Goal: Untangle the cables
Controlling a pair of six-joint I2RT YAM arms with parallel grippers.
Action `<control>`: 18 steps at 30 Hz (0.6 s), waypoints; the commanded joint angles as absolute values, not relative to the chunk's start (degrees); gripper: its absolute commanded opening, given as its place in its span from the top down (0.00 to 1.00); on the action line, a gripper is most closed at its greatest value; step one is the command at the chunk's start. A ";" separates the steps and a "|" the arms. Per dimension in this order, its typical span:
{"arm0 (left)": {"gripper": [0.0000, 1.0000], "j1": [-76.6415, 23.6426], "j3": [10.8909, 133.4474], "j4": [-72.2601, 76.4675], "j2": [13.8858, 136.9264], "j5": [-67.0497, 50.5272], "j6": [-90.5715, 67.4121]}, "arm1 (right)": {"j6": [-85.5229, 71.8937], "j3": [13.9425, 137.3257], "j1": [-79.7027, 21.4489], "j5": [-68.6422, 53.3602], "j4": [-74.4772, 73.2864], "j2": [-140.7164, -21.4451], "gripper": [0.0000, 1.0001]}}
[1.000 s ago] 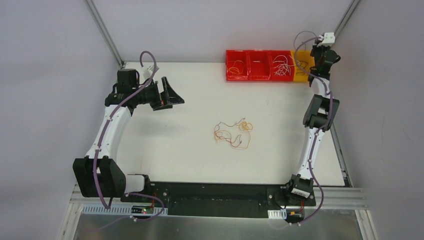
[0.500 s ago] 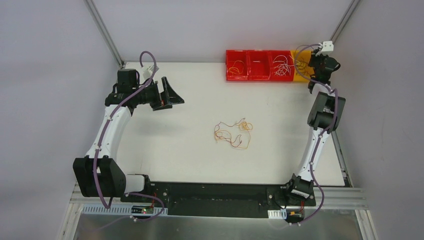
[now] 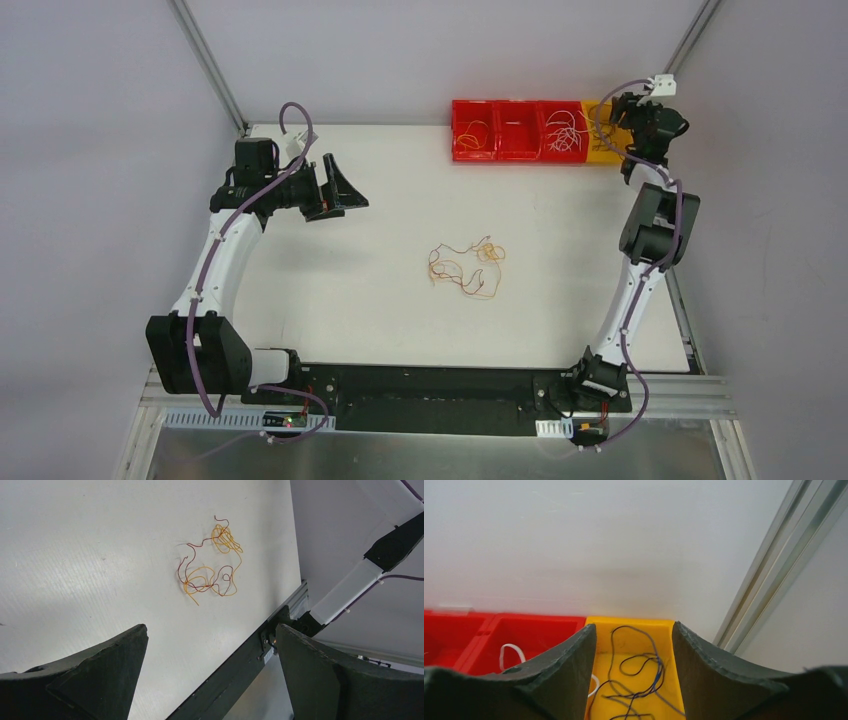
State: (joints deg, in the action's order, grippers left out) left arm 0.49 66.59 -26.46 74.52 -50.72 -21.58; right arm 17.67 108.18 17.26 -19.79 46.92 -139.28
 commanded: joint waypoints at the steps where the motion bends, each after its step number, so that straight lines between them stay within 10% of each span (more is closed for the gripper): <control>1: 0.01 1.04 67.58 -26.19 73.30 -51.74 -21.58 | 11.75 103.51 18.02 -23.19 44.88 -125.75 0.39; 18: 0.01 1.04 66.27 -26.19 71.48 -52.57 -22.81 | 9.15 129.26 23.11 -15.06 -31.99 -128.01 0.37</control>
